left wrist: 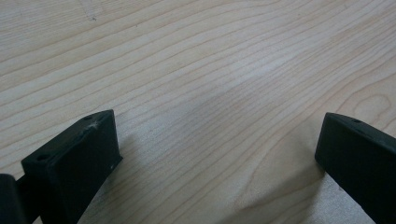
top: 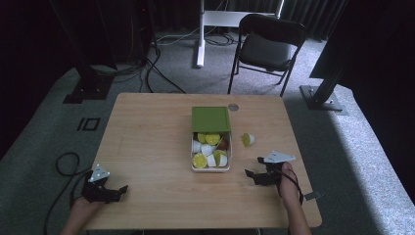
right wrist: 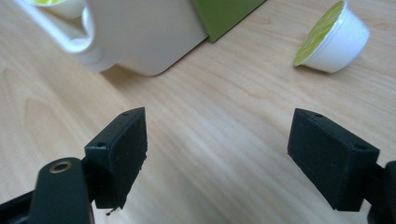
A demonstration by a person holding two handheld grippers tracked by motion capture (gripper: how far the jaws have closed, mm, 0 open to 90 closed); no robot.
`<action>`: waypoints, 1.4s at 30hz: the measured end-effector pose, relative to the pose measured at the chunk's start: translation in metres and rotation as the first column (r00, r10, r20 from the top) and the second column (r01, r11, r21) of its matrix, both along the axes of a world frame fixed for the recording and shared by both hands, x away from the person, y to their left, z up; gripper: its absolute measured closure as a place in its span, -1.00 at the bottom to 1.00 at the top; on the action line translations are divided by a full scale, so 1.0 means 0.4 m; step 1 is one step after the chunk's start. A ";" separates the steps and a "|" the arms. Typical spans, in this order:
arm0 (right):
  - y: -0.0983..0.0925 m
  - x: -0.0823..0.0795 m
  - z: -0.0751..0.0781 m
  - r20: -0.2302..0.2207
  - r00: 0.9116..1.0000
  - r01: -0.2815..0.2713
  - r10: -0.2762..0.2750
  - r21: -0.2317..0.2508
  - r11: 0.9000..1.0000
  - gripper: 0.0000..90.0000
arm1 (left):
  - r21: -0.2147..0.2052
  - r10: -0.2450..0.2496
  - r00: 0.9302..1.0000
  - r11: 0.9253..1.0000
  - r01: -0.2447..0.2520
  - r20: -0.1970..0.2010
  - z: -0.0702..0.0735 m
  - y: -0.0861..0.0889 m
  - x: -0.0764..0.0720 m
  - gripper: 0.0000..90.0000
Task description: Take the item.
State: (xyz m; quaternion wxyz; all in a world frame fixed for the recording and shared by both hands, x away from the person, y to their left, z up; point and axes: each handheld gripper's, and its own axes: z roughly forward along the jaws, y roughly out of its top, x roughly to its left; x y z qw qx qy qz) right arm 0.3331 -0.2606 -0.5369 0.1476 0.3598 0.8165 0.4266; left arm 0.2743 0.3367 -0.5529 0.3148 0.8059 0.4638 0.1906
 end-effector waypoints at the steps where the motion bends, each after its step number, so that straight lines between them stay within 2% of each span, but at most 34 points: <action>1: 0.000 0.000 0.000 0.000 1.000 0.000 0.000 0.000 1.000 -0.56 | 0.000 0.000 1.000 1.000 0.000 0.000 0.000 0.000 0.000 -0.99; 6: -0.024 -0.021 -0.009 -0.022 0.998 -0.059 0.060 0.025 0.998 -0.56 | 0.000 0.000 1.000 1.000 0.000 0.000 0.000 0.000 0.000 -0.99; 9: -0.035 -0.033 -0.014 -0.016 0.997 -0.076 0.076 0.003 0.997 -0.56 | 0.000 0.000 1.000 1.000 0.000 0.000 0.000 0.000 0.000 -0.99; 13: -0.040 -0.049 -0.021 -0.013 0.989 -0.146 0.146 -0.020 0.989 -0.56 | 0.000 0.000 1.000 1.000 0.000 0.000 0.000 0.000 0.000 -0.99; 19: -0.034 -0.076 -0.027 0.003 0.957 -0.289 0.290 -0.054 0.956 -0.56 | 0.000 0.001 1.000 1.000 -0.001 0.000 0.000 0.000 0.000 -0.99; 21: -0.036 -0.084 -0.029 0.004 0.944 -0.329 0.330 -0.037 0.944 -0.56 | 0.000 0.000 1.000 1.000 0.000 0.000 0.000 0.000 0.000 -0.99; 25: -0.042 -0.094 -0.032 -0.001 0.931 -0.365 0.365 -0.031 0.931 -0.56 | 0.000 0.000 1.000 1.000 0.000 0.000 0.000 0.000 0.000 -0.99; 28: -0.047 -0.097 -0.035 -0.003 0.933 -0.360 0.360 -0.038 0.932 -0.56 | 0.000 0.000 1.000 1.000 0.000 0.000 0.000 0.000 0.000 -0.99; 30: -0.055 -0.100 -0.038 -0.017 0.928 -0.372 0.372 -0.031 0.928 -0.56 | 0.000 0.000 1.000 1.000 0.000 0.000 0.000 0.000 0.000 -0.99; 34: -0.060 -0.104 -0.044 -0.037 0.922 -0.387 0.385 -0.067 0.920 -0.56 | 0.000 0.000 1.000 1.000 0.000 0.000 0.000 0.000 0.000 -0.99; 42: -0.068 -0.108 -0.053 -0.035 0.927 -0.374 0.373 -0.113 0.920 -0.58 | 0.000 0.000 1.000 1.000 0.000 0.000 0.000 0.000 0.000 -0.99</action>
